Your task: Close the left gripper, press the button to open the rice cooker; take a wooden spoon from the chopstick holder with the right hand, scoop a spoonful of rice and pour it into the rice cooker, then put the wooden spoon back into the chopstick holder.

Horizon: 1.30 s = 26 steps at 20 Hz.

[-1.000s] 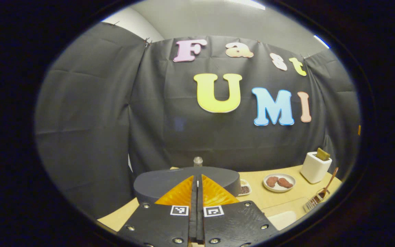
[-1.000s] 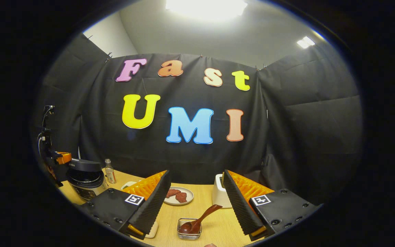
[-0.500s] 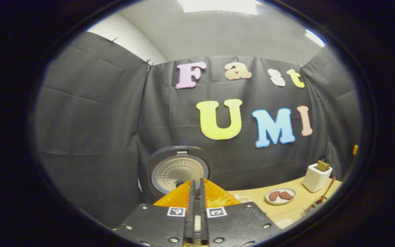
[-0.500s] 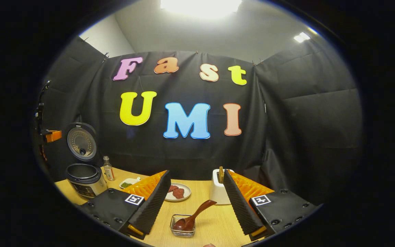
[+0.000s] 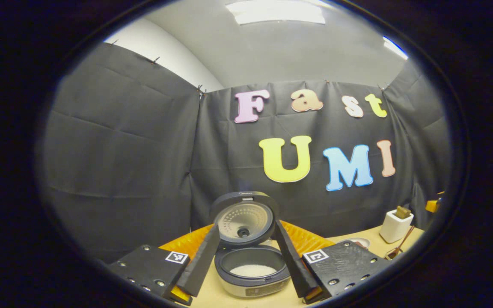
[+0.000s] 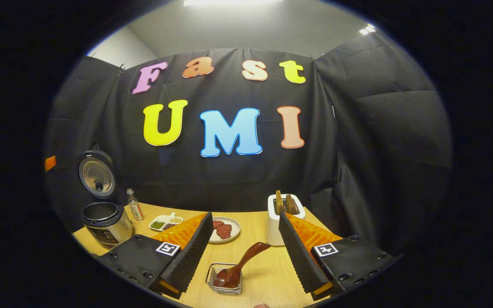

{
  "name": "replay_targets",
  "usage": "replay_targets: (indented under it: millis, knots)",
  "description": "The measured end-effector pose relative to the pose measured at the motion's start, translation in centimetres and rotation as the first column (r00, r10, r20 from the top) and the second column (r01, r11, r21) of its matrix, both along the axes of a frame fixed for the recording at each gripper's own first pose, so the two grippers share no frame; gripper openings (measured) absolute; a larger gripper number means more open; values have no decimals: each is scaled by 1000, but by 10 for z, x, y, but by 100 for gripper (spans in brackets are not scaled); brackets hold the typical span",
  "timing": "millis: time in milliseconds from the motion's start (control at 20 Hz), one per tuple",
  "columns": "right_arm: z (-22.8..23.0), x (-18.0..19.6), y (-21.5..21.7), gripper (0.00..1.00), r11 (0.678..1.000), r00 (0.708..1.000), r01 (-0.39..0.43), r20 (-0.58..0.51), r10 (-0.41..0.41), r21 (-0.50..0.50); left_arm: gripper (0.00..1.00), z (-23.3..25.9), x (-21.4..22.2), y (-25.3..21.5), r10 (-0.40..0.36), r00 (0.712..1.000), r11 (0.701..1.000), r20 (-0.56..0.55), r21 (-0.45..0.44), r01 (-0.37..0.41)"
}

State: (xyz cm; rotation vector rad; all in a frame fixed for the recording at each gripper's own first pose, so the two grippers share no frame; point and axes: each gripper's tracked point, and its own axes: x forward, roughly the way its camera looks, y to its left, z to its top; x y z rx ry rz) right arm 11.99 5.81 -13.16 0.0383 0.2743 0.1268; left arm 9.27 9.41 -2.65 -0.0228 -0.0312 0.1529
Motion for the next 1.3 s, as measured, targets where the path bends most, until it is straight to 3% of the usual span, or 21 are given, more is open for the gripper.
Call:
replay_targets:
  millis: [350, 450, 650, 700, 750, 800, 850, 900, 950, 1000, 1050, 1300]
  knots:
    - [-69, 21, -3, 93, 998, 983, 23, -184, -13, 50, 81, 2, -38, 23, 61, 998, 998, -21, 12, -61]
    - [-86, 24, -1, 97, 997, 972, 28, -235, -10, 74, 81, 2, -44, 33, 78, 997, 997, -27, 17, -78]
    - [-121, 30, 1, 98, 992, 936, 57, -351, -14, 111, 81, -1, -55, 46, 105, 994, 994, -44, 34, -104]
    - [-128, 30, 1, 93, 990, 926, 66, -377, -15, 123, 81, -2, -57, 50, 112, 992, 993, -49, 35, -111]
    - [-136, 31, 4, 98, 988, 915, 69, -403, -7, 139, 81, -3, -59, 54, 119, 992, 992, -51, 35, -117]
    - [-144, 29, 10, 93, 985, 901, 66, -433, 8, 157, 81, -4, -61, 57, 126, 991, 992, -53, 33, -125]
    - [-151, 29, 13, 98, 983, 889, 72, -457, 14, 170, 81, -7, -62, 60, 132, 990, 991, -58, 32, -130]
    - [-159, 32, 17, 87, 980, 879, 77, -477, 20, 183, 82, -10, -63, 62, 137, 988, 990, -65, 31, -135]
    - [-165, 31, 20, 93, 978, 869, 83, -494, 23, 193, 82, -13, -63, 65, 143, 987, 990, -72, 32, -141]
    - [-169, 31, 23, 80, 976, 862, 89, -507, 26, 201, 82, -14, -63, 67, 146, 986, 989, -78, 31, -144]
    - [-174, 29, 26, 84, 974, 854, 90, -519, 32, 208, 82, -16, -64, 69, 150, 985, 989, -83, 28, -148]
    - [-188, 35, 31, 28, 953, 827, 141, -561, 35, 267, 82, -19, -65, 78, 158, 984, 987, -87, 19, -157]
